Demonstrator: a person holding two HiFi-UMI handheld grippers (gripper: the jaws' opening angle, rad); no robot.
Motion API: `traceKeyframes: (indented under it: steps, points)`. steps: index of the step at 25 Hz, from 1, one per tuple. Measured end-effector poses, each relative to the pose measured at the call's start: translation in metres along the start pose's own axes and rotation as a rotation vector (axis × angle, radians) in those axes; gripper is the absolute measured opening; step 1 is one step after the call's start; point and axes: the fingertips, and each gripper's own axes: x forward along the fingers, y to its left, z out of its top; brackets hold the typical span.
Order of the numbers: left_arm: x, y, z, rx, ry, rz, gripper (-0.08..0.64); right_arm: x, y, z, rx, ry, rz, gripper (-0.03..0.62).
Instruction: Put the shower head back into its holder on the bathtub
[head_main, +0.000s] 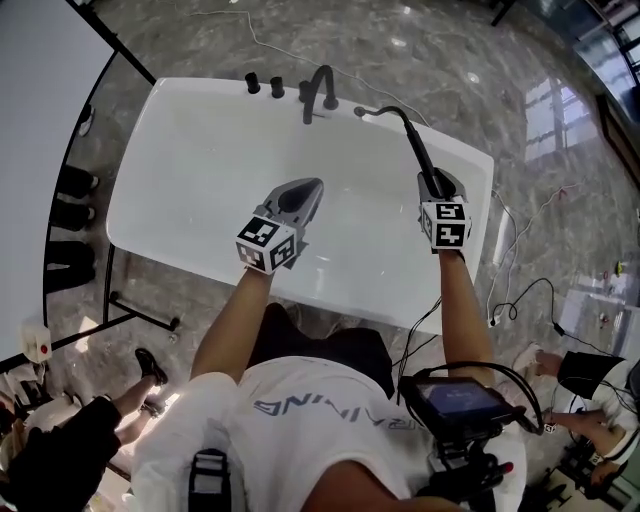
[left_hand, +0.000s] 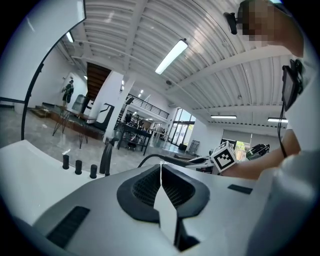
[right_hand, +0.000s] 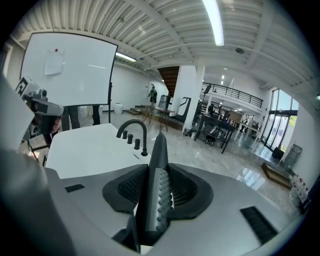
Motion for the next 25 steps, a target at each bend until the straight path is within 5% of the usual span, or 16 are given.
traceKeyframes:
  steps: [8, 25]
  points:
    - [0.0, 0.045, -0.015, -0.043, 0.002, -0.002, 0.023, 0.069, -0.004, -0.005, -0.159, 0.134, 0.014, 0.137]
    - [0.038, 0.115, -0.06, -0.065, -0.002, 0.028, 0.023, 0.189, -0.012, -0.029, -0.383, 0.241, 0.09, 0.137]
